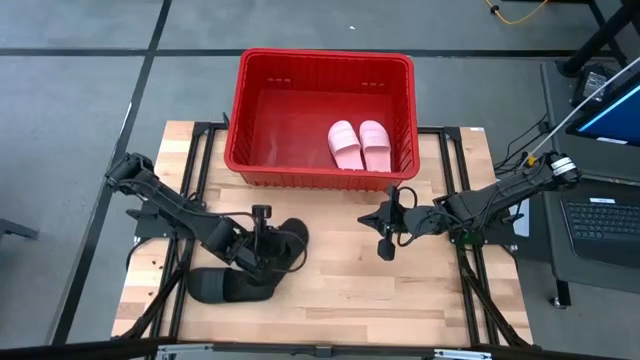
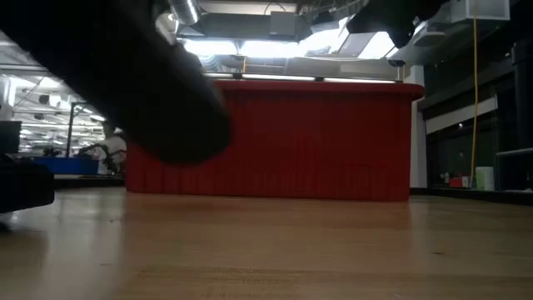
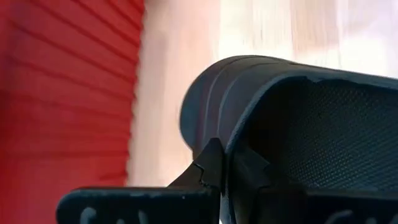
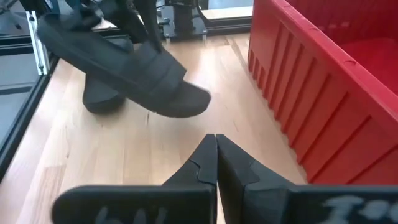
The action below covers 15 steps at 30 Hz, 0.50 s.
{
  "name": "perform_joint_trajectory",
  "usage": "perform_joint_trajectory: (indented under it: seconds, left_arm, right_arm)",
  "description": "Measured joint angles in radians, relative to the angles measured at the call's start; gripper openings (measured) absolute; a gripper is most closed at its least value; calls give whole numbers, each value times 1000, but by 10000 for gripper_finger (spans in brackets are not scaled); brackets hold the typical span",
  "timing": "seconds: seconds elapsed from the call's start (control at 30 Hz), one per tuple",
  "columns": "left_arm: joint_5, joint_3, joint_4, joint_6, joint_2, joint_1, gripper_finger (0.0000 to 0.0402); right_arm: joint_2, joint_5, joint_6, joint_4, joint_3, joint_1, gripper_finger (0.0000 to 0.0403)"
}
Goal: Pick and place slides into bin
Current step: Put the top black slide into the red container
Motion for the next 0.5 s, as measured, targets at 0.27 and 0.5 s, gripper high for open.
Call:
perform_joint_trajectory:
  seconds: [0.27, 0.5]
  left_arm:
    - [-144, 202, -11, 139, 0, 3, 5]
    - [-341, 319, -11, 231, 0, 5, 5]
  right_arm:
    - [0, 0, -14, 4, 0, 0, 4]
    - [0, 1, -77, 17, 0, 0, 4]
